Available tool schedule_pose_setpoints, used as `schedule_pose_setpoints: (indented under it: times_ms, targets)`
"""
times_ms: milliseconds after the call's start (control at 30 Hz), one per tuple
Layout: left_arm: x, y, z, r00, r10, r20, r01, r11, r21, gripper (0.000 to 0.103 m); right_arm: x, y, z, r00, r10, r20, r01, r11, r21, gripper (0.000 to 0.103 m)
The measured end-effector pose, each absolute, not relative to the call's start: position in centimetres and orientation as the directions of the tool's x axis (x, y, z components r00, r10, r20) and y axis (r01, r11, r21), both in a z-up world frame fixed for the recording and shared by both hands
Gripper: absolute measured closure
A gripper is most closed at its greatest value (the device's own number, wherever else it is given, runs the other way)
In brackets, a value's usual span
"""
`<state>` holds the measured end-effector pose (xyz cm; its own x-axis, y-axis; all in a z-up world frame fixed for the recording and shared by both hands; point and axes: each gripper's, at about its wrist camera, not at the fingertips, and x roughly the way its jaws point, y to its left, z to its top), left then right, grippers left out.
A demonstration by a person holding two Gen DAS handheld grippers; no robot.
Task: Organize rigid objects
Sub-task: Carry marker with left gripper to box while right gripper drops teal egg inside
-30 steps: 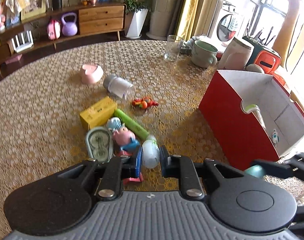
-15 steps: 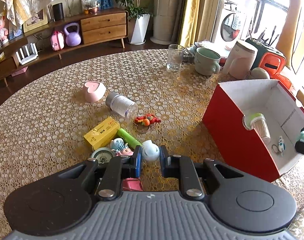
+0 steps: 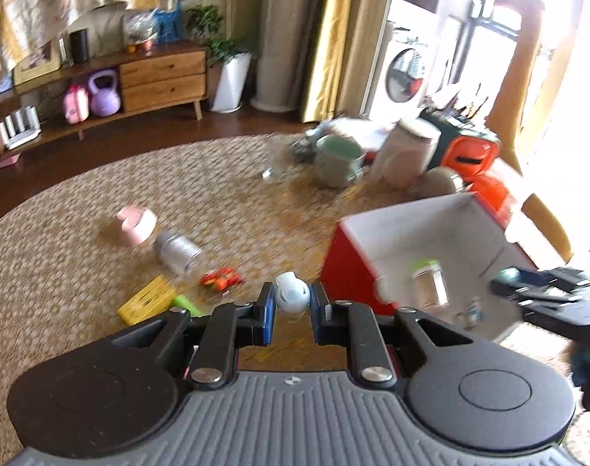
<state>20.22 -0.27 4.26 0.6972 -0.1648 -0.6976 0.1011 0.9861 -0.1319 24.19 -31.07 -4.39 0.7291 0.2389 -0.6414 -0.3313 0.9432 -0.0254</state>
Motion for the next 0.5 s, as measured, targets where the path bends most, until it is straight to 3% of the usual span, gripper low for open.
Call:
schedule_pose_setpoints:
  times_ms: [267,500]
  targets:
    - [22.0,-5.4,6.7,0.706,-0.273,-0.654,0.209,0.962,-0.176,0.085,25.5,-32.3,-6.0,0.712,0.204,-0.672,-0.313,0.949,-0.043,0.064]
    - [24.6,-10.5,5.0,0.664,-0.320,-0.676,0.274,0.945,-0.179,0.085,26.3,-32.5,-6.7,0.686,0.201,-0.700,-0.336,0.940,-0.059,0.064]
